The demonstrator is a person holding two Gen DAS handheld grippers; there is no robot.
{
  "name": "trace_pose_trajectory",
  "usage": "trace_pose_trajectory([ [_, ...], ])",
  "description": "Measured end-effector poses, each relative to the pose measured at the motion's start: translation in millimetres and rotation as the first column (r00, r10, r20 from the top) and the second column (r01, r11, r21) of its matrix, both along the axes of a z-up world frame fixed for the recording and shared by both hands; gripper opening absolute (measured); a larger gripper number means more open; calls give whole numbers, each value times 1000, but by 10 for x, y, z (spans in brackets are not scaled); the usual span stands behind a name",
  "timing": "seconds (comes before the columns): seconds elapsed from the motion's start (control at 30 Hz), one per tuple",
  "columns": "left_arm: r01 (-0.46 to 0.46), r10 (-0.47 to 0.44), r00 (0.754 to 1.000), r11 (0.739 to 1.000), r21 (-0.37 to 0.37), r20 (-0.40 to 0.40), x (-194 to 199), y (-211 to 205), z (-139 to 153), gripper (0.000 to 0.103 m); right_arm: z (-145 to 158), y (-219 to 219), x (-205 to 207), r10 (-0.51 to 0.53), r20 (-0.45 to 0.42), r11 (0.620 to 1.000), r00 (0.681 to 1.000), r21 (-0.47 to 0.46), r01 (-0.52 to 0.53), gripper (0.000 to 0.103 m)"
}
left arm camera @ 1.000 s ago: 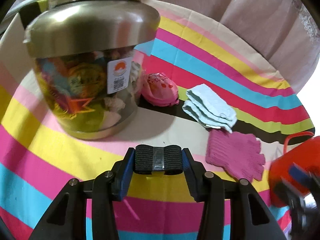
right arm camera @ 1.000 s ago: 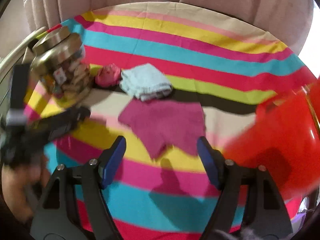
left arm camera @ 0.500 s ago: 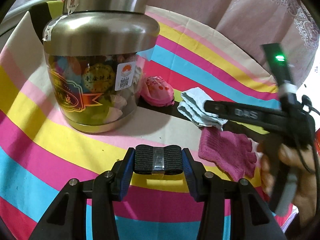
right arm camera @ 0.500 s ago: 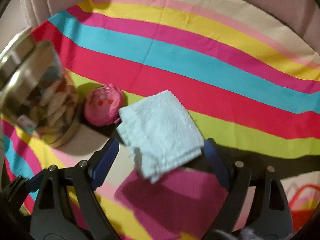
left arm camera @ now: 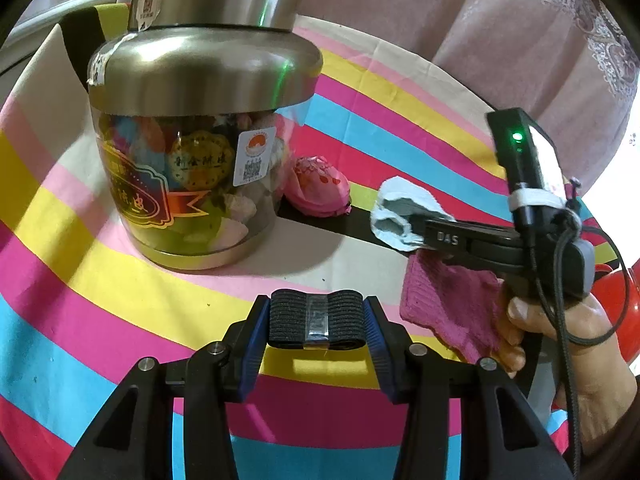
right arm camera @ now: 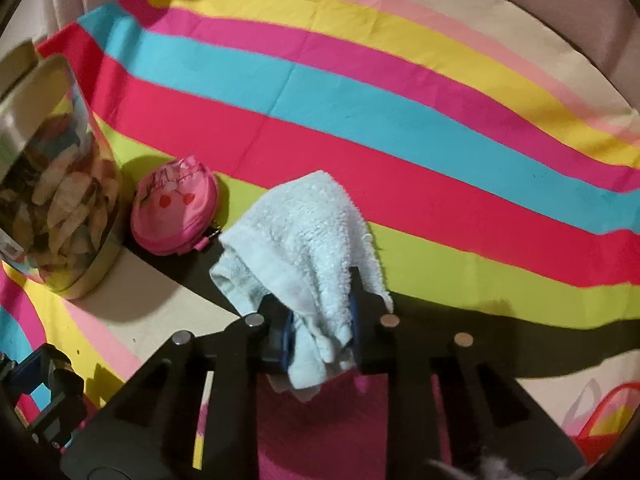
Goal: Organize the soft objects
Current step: 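Carry the elastic band and towel over the white box with both tools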
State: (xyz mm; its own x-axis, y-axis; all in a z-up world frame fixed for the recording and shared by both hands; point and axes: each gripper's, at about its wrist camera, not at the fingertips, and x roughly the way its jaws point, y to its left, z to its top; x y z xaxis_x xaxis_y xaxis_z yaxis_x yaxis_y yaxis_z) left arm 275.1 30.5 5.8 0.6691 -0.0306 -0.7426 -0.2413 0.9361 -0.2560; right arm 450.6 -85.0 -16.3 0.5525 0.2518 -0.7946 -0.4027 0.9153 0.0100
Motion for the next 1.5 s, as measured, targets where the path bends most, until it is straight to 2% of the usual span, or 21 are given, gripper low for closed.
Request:
trace_pose_trajectory([
  [0.13,8,-8,1000,1000,13,12,-12,-35,44,47,160,-155,-210,-47,56,998,997,48,45,25],
  [0.37,28,-30,999,999,37,46,-131,-138,205,47,677,-442,-911,-80,197,994,977,94,62,25],
  [0.53,59,-63,996,997,58,61,-259,-288,336,47,894,-679,-1379,-99,233,988,967,137,68,25],
  [0.77,119,-126,989,989,82,82,-446,-602,552,47,978,-1017,-2033,-114,248,983,962,168,74,25],
  [0.97,194,-202,976,976,104,81,-628,-944,665,47,995,-1418,-2471,-189,256,975,948,167,149,25],
  [1.27,339,-347,936,934,116,54,-960,-1586,724,47,865,-2121,-2915,-319,202,942,926,173,287,25],
  [1.5,418,-426,904,900,127,42,-1166,-1984,764,47,793,-2622,-3208,-411,176,909,895,158,386,25],
])
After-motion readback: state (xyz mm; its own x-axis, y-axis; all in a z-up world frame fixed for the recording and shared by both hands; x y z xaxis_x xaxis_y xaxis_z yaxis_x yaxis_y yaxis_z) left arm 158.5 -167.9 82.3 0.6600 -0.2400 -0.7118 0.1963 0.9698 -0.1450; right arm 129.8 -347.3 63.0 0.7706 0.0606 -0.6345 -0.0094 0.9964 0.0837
